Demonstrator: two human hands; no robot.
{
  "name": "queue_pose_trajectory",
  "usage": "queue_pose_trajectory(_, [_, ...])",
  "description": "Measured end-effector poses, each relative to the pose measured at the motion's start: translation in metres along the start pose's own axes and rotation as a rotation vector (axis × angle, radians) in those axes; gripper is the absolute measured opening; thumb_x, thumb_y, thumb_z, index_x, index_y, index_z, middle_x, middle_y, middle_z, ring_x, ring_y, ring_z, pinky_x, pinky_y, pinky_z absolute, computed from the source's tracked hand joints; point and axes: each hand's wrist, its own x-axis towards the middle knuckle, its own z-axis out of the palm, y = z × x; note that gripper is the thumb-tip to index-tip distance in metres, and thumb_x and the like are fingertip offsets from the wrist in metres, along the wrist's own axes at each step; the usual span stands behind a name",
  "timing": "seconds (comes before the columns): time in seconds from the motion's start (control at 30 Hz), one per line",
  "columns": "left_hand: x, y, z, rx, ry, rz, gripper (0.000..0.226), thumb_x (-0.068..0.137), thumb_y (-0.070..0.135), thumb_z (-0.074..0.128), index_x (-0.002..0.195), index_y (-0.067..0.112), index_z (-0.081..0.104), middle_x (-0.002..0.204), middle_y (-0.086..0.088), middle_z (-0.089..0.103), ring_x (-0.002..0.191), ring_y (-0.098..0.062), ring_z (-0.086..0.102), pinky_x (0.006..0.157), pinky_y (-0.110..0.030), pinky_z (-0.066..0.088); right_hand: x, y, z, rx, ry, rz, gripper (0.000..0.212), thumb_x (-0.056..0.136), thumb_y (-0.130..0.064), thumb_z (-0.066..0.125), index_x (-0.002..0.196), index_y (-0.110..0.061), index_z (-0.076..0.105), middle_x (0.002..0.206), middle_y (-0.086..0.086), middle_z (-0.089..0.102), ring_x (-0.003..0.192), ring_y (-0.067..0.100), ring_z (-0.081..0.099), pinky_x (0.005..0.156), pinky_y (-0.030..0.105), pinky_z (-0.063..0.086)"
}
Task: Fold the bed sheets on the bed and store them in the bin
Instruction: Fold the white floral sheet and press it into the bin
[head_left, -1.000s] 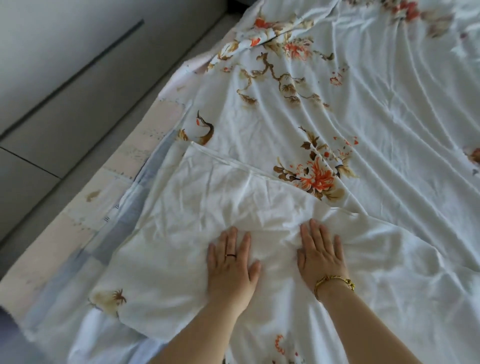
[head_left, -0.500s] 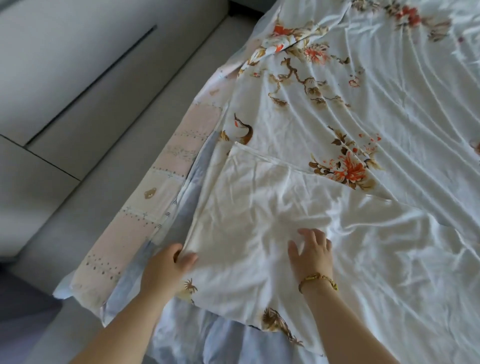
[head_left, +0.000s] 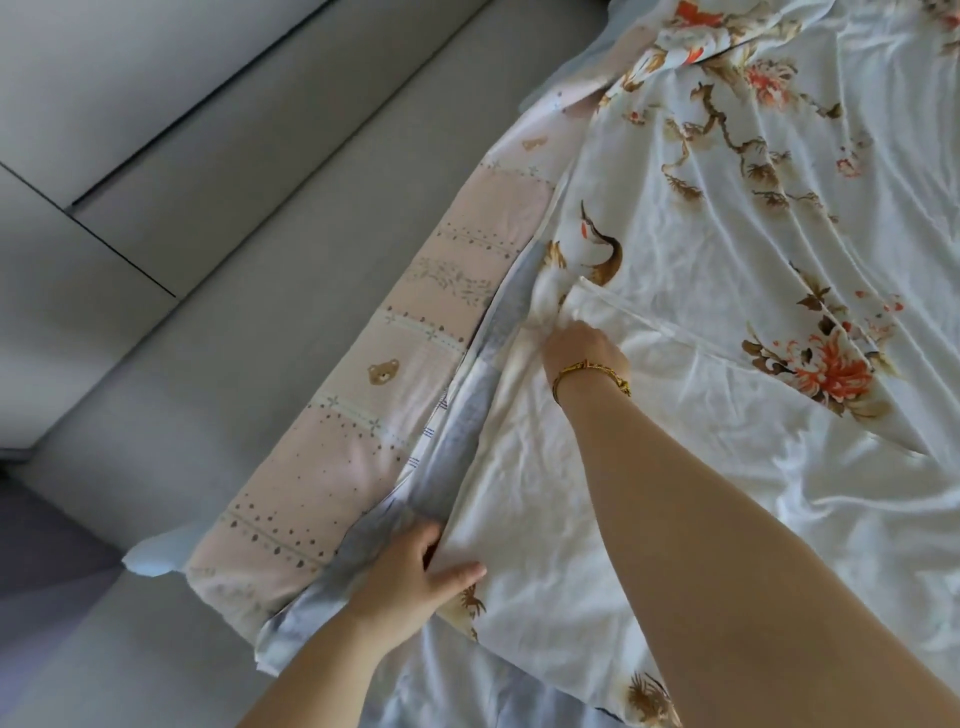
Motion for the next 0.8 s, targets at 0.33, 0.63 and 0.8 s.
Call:
queue_pose_trajectory(0.33, [0.010, -0.005, -0.006, -0.048, -0.024, 0.042, 0.014, 0.089, 0.024, 0.059, 0.077, 0.030, 0.057, 0.070, 0.015, 0.064, 0.065, 0.015, 0.058, 0.060, -0.006, 0.041, -0.007, -0.008, -0.012, 0.079, 0.315, -0.201, 0.028, 0.099, -0.022, 0.025, 0.094, -0.008, 0.049, 0.106, 0.012, 0.055, 0.093, 0.030, 0.054, 0.066, 0.030, 0.032])
queue_pose_trajectory(0.63, [0.010, -0.002, -0.005, -0.036, -0.017, 0.026, 0.017, 0.091, 0.021, 0.057, 0.075, 0.027, 0.059, 0.061, 0.020, 0.065, 0.064, 0.014, 0.058, 0.061, -0.004, 0.042, 0.003, -0.027, 0.002, 0.110, -0.042, -0.226, 0.027, 0.096, -0.019, 0.031, 0.106, -0.008, 0.054, 0.118, 0.014, 0.050, 0.114, 0.028, 0.043, 0.094, 0.035, 0.036])
queue_pose_trajectory(0.8, [0.002, 0.014, -0.006, -0.033, -0.039, -0.029, 0.007, 0.089, 0.029, 0.058, 0.083, 0.027, 0.063, 0.071, 0.021, 0.067, 0.079, 0.005, 0.062, 0.065, -0.005, 0.044, -0.072, 0.053, 0.004, 0.613, -0.075, -0.186, 0.016, 0.094, -0.017, 0.045, 0.104, -0.014, 0.058, 0.101, -0.001, 0.047, 0.096, 0.017, 0.047, 0.082, 0.027, 0.040])
